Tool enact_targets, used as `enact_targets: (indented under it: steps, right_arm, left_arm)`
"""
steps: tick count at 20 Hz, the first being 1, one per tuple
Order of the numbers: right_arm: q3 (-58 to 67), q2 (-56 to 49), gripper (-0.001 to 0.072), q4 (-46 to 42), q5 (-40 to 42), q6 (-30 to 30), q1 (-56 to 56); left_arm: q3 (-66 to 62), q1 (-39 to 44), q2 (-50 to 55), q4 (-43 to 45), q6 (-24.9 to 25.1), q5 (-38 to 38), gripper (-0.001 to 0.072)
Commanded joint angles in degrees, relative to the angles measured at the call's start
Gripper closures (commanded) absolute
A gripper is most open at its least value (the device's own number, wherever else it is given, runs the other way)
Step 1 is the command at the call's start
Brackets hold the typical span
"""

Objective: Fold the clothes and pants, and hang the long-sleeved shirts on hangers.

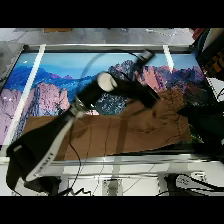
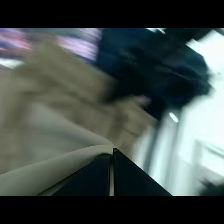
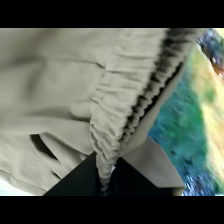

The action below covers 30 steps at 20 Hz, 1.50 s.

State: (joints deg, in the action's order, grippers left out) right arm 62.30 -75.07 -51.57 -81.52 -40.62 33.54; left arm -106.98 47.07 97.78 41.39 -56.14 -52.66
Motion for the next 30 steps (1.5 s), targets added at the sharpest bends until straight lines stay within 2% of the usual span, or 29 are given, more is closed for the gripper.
enact_targets:
  steps: [1,2,3,4,5,6,9,11,13,14,16,18,21,23,28,29,30]
  right_arm:
    - [0.0,0.0,0.0672,-6.2,-1.1,-2.2,0.0]
    - [0.0,0.0,0.0672,-8.2,-1.2,-2.7,0.0]
    - [0.0,0.0,0.0672,-10.3,-1.2,-3.1,0.0]
    - [0.0,0.0,0.0673,-12.3,-1.1,-3.9,0.0]
    - [0.0,0.0,0.0673,-13.9,-1.1,-4.1,0.0]
    - [0.0,0.0,0.0673,-15.0,-1.0,-4.9,0.0]
    - [0.0,0.0,0.0672,-15.5,-0.9,-5.2,0.0]
    - [0.0,0.0,0.0672,-15.4,-0.9,-5.2,0.0]
    - [0.0,0.0,0.0672,-14.9,-0.6,-5.2,0.0]
    - [0.0,0.0,0.0672,-14.6,-0.3,-5.2,0.0]
    - [0.0,0.0,0.0672,-14.3,0.1,-5.4,0.0]
    - [0.0,0.0,0.0672,-14.3,0.1,-5.4,0.0]
    - [0.0,0.0,0.0672,-14.3,0.1,-5.4,0.0]
    - [0.0,0.0,0.0672,-14.3,0.1,-5.4,0.0]
    - [0.0,0.0,0.0672,-14.3,0.6,-5.4,0.0]
    - [0.0,0.0,0.0672,-14.2,0.6,-5.4,0.0]
    - [0.0,0.0,0.0672,-14.2,0.5,-5.4,0.0]
  left_arm:
    - [0.0,9.3,2.0,0.2,0.0,-2.1,0.069]
    - [0.0,10.8,2.3,0.2,0.0,-2.0,0.069]
    - [0.0,11.6,2.3,0.2,0.0,-2.0,0.0652]
    - [0.0,11.6,2.1,0.2,0.0,-2.0,0.0414]
    - [0.0,11.1,2.1,0.2,0.0,-2.1,0.0115]
    - [0.0,10.0,2.1,0.2,0.0,-2.1,-0.0006]
    - [0.0,4.6,2.1,3.1,-1.4,-2.1,0.0002]
    - [0.0,-0.6,2.4,10.4,-7.0,-2.1,0.0002]
    - [0.1,-6.4,3.7,18.1,-14.5,-2.3,0.0003]
    - [0.1,-9.3,5.1,18.8,-18.0,-2.8,0.0002]
    - [0.1,-13.9,9.4,14.6,-24.2,-7.2,0.0001]
    - [0.1,-16.2,14.6,6.8,-24.9,-11.9,0.0]
    - [0.1,-16.4,21.4,-2.2,-24.5,-10.0,-0.0002]
    - [0.1,-16.2,24.3,-2.8,-24.3,-6.3,-0.0001]
    - [0.1,-15.6,26.4,-7.6,-24.6,-5.1,0.0001]
    - [0.1,-15.2,26.4,-7.6,-24.6,-3.8,0.0011]
    - [0.1,-14.8,26.4,-7.6,-24.6,-2.5,0.0083]
